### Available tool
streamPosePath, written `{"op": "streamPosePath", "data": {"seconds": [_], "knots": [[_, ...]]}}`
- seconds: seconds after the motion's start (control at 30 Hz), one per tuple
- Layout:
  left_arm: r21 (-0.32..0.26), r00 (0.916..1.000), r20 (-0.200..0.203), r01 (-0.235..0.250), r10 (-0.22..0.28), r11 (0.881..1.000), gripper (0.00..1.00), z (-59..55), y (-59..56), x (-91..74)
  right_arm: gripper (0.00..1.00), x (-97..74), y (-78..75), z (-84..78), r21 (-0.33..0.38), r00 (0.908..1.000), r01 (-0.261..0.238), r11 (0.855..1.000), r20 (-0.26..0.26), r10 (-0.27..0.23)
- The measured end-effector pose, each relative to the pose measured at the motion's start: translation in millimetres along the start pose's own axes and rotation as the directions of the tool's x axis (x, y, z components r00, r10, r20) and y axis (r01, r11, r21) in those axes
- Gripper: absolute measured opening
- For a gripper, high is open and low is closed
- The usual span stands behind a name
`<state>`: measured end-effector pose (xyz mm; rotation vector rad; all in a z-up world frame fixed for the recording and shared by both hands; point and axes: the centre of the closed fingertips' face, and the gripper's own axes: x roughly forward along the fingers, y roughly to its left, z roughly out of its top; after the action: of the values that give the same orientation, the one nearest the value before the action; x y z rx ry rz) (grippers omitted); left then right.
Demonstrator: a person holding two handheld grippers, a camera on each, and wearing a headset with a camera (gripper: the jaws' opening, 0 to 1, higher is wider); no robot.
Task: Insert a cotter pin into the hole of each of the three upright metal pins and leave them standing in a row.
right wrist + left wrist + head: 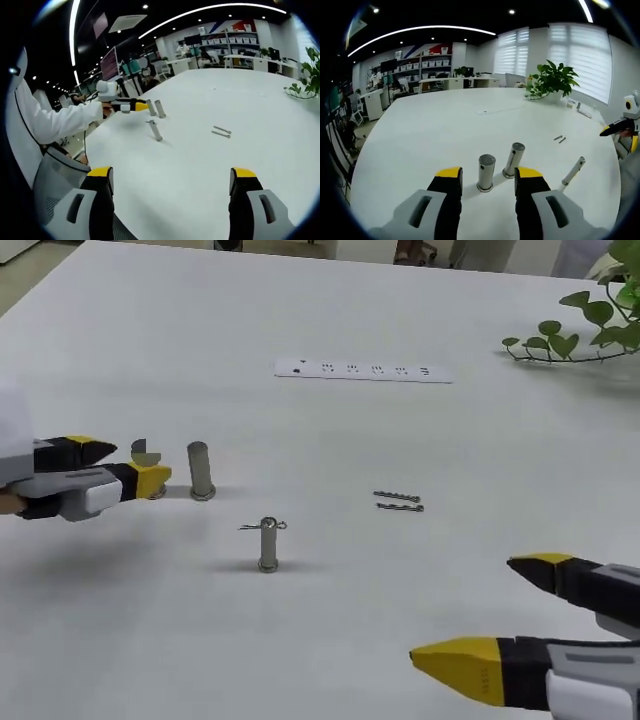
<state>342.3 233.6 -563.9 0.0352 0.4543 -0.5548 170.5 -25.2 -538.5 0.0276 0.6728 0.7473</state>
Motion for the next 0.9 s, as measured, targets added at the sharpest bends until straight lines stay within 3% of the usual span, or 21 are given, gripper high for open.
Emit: {"op": "streamPosePath", "data": {"seconds": [0.33, 0.53, 0.77, 0.9], "knots": [[0.005, 0.9996, 0.007, -0.029, 0.029, 1.0, 0.2, 0.7, 3.2, 14.1, 0.94, -3.4, -5.9, 0.3, 0.026, 0.9999, 0.008, 1.0, 0.009, -0.008], [-0.017, 0.9994, 0.02, -0.027, 0.027, 0.999, 0.15, 1.7, 4.3, 17.7, 0.93, -3.8, -7.8, -1.7, 0.03, 0.9999, 0.013, 0.999, 0.001, -0.013], [0.043, 0.9996, 0.012, -0.028, 0.027, 0.999, 0.1, 0.8, 2.2, 20.1, 0.93, -1.8, -6.1, -3.0, 0.026, 1.0, 0.004, 1.0, -0.002, -0.003], [0.034, 0.9998, 0.01, -0.019, 0.019, 0.999, 0.1, 0.8, 2.7, 20.2, 0.92, -1.7, -6.3, -4.6, 0.025, 1.0, 0.005, 1.0, -0.008, -0.004]]}}
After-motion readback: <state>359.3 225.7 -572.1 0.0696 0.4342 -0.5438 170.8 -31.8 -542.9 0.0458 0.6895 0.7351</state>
